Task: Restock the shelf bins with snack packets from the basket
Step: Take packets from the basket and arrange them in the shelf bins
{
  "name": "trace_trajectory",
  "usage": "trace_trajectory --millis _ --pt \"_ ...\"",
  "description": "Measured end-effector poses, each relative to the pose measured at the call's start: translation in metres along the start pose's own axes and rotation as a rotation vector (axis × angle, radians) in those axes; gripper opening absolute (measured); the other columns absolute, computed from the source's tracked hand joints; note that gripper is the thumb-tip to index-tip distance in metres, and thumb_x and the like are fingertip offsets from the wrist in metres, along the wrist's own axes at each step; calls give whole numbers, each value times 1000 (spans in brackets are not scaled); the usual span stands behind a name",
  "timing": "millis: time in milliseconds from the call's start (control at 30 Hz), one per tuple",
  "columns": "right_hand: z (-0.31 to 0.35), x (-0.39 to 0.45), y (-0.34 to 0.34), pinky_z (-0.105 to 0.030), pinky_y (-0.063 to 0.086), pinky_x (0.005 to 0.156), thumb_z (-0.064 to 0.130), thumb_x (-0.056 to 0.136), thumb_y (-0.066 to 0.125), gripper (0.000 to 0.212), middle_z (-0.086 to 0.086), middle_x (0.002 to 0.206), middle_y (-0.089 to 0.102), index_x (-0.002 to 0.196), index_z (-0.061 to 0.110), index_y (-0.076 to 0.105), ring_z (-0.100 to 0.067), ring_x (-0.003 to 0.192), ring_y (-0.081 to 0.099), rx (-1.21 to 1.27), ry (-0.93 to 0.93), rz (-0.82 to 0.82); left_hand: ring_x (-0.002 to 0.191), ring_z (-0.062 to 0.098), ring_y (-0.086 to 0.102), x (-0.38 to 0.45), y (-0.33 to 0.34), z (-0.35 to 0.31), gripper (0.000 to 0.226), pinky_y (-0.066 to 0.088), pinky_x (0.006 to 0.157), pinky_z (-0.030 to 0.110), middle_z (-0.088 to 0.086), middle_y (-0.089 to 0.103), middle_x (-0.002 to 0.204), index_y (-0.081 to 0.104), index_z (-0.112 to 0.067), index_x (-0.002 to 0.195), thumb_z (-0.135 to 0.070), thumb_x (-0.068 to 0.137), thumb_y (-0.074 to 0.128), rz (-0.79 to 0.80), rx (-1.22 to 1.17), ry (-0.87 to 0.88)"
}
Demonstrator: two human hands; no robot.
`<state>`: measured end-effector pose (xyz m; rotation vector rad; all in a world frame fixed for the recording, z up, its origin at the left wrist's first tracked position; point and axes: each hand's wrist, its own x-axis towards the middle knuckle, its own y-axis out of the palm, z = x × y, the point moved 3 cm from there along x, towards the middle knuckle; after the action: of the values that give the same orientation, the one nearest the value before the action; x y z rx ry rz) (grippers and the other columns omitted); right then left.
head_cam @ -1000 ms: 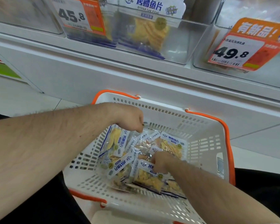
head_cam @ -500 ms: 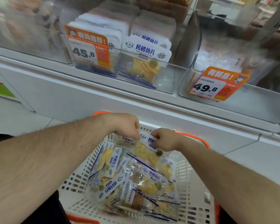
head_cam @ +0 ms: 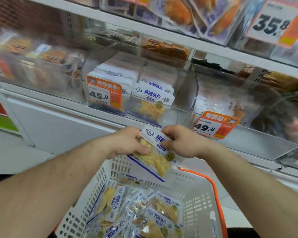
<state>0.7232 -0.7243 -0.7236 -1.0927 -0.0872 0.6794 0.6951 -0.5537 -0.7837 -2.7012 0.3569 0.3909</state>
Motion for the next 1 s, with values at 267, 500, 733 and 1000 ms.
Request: trace_trajectory --millis 267,500,733,1000 --pt "24 -8 -34 -25 48 64 25 85 76 17 10 78 66 79 28 61 -5 72 61 -39 3 -235 97 23 72 -8 -26 -23 17 54 96 46 3 77 96 74 -13 98 -8 82 77 -224 -199 161" --pt "58 -3 -76 -30 44 61 25 89 70 16 1 77 60 82 17 59 -19 71 56 -196 -71 -508 85 9 64 -18 -46 -38 21 49 68 18 -1 71 99 68 -17 106 -20 86 74 -414 -369 214" --pt "75 19 -117 -31 39 66 22 94 62 10 11 74 51 89 21 54 -21 73 52 -285 -123 -693 91 12 62 -19 -59 -34 38 44 72 26 -1 67 109 55 -18 118 -19 85 75 -508 -442 122" --pt "59 72 -92 -35 51 64 18 92 57 11 -7 84 65 82 17 61 -27 75 60 -472 50 -480 94 12 61 -20 -53 -34 37 43 69 24 -4 66 105 56 -17 119 -2 86 64 -476 -384 84"
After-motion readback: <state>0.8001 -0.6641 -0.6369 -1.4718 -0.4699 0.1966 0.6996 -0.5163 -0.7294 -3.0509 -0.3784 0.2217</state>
